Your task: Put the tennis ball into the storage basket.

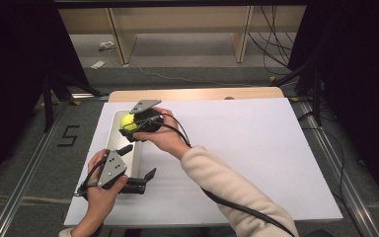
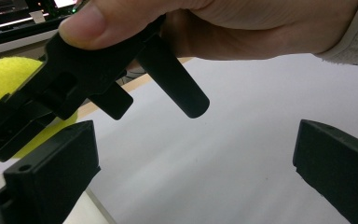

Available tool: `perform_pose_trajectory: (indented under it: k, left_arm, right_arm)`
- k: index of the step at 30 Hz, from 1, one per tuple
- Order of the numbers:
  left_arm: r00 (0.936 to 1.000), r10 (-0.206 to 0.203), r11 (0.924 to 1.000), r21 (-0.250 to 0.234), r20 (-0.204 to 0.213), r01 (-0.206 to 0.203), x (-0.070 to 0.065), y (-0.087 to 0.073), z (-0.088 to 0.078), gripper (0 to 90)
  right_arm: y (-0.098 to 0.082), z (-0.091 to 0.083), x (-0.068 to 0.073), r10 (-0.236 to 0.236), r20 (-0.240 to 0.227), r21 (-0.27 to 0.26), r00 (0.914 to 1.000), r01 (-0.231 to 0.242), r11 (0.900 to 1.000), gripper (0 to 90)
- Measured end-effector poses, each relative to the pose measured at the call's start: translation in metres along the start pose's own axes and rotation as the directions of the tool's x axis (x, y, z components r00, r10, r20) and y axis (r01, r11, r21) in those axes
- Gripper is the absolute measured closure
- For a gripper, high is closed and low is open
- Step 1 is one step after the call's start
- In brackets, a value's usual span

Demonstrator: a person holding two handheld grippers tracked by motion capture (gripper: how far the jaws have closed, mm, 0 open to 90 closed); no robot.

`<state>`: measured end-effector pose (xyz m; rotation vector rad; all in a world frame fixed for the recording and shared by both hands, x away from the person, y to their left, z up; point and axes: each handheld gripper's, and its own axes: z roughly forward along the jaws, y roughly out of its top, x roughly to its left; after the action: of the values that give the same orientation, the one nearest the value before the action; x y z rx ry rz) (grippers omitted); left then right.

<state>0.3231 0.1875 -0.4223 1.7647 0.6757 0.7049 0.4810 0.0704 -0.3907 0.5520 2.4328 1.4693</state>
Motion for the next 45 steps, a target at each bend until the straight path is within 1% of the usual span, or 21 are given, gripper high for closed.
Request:
perform_pose_trajectory:
  k: [13,24,34,41,45]
  left_arm:
    - [1.0,0.001,1.0,0.0,0.005,-0.001,0.0,0.0,0.0,0.0]
    - [1.0,0.0,1.0,-0.001,0.005,0.0,-0.001,0.0,0.0,0.0]
    - [1.0,-0.002,1.0,-0.006,0.006,0.002,0.0,0.0,0.0,0.0]
    - [1.0,-0.001,1.0,-0.002,0.008,0.001,-0.001,0.0,0.0,0.0]
    - [1.0,-0.002,1.0,-0.005,0.008,0.002,-0.001,0.0,0.0,0.0]
  right_arm:
    - [0.001,0.007,-0.001,-0.002,0.0,0.013,1.0,0.002,1.0,26.6]
    - [0.0,0.012,0.0,0.005,-0.012,0.014,0.9999,-0.005,1.0,26.6]
    - [0.002,0.016,0.0,0.001,-0.013,0.012,0.9999,-0.001,1.0,26.6]
    - [0.0,0.021,-0.001,0.005,-0.021,0.021,0.9998,-0.004,1.0,26.6]
    - [0.0,0.021,0.0,0.006,-0.026,0.009,0.9996,-0.005,1.0,26.5]
